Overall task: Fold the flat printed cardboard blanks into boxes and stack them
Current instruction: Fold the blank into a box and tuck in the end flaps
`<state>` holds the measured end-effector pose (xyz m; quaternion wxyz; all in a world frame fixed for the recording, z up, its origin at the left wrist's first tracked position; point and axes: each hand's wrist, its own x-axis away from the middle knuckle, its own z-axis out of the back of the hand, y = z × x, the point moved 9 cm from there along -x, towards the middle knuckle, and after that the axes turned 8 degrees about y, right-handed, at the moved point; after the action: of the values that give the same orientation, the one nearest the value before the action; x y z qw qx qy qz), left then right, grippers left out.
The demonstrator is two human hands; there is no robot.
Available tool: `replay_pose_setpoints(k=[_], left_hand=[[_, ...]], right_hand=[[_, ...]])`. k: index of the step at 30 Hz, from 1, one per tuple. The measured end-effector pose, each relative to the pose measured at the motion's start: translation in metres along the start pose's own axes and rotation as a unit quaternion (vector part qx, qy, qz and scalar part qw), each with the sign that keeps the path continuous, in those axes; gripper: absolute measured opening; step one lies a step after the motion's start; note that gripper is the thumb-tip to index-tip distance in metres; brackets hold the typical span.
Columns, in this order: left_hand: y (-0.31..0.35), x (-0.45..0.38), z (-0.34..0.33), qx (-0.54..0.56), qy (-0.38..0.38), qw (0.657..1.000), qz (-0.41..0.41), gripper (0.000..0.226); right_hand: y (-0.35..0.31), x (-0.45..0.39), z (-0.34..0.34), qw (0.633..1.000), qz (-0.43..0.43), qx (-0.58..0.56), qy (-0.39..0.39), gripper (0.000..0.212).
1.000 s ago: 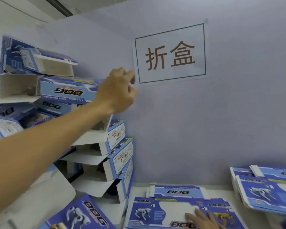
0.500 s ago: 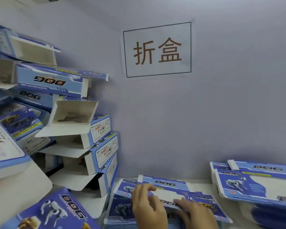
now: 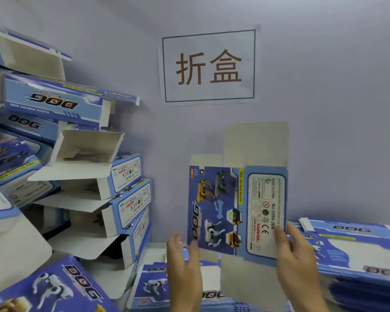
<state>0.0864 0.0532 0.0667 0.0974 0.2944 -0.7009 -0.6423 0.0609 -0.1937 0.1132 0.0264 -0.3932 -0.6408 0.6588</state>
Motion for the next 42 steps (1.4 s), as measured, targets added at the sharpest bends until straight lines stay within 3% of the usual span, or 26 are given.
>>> replay_pose_setpoints(k=[3, 7, 10, 12, 15, 18, 21, 29, 37, 40, 42], left_hand=[[0.02, -0.002, -0.004, 0.029, -0.059, 0.998, -0.016, 0.051], [0.043, -0.01, 0.005, -0.098, -0.052, 0.983, -0.144, 0.021], [0.041, -0.012, 0.001, -0.061, -0.088, 0.99, -0.087, 0.009], [0.04, -0.011, -0.002, -0.036, -0.106, 0.991, -0.076, 0.027], [0.038, -0.014, 0.001, -0.003, -0.08, 0.994, -0.071, 0.039], [0.041, -0.016, 0.0, 0.015, -0.087, 0.993, -0.084, 0.031], [0.036, -0.011, -0.009, 0.034, -0.142, 0.987, -0.062, 0.021], [0.045, -0.005, -0.013, 0.044, -0.191, 0.975, -0.102, 0.04], [0.049, 0.034, -0.05, 0.041, -0.292, 0.953, -0.077, 0.056], [0.047, 0.036, -0.053, 0.054, -0.28, 0.957, -0.059, 0.068], [0.047, 0.03, -0.05, 0.085, -0.266, 0.96, -0.026, 0.056]], right_hand=[[0.02, 0.002, -0.006, 0.992, -0.095, -0.077, -0.024, 0.012], [0.037, 0.006, -0.01, 0.986, -0.138, -0.09, -0.04, 0.02], [0.034, 0.007, -0.01, 0.99, -0.108, -0.078, -0.042, 0.016], [0.029, 0.009, -0.011, 0.994, -0.08, -0.056, -0.04, 0.012], [0.021, 0.009, -0.011, 0.998, -0.048, -0.02, -0.041, 0.023], [0.016, 0.007, -0.014, 0.997, -0.048, -0.031, -0.043, 0.017], [0.007, 0.01, -0.025, 0.995, -0.035, -0.052, -0.071, 0.02], [0.004, 0.017, -0.032, 0.987, -0.037, -0.107, -0.116, 0.043], [-0.021, 0.035, -0.054, 0.97, -0.025, -0.12, -0.209, 0.056], [-0.026, 0.029, -0.047, 0.981, -0.002, -0.088, -0.171, 0.051], [-0.026, 0.023, -0.039, 0.989, 0.008, -0.064, -0.134, 0.059]])
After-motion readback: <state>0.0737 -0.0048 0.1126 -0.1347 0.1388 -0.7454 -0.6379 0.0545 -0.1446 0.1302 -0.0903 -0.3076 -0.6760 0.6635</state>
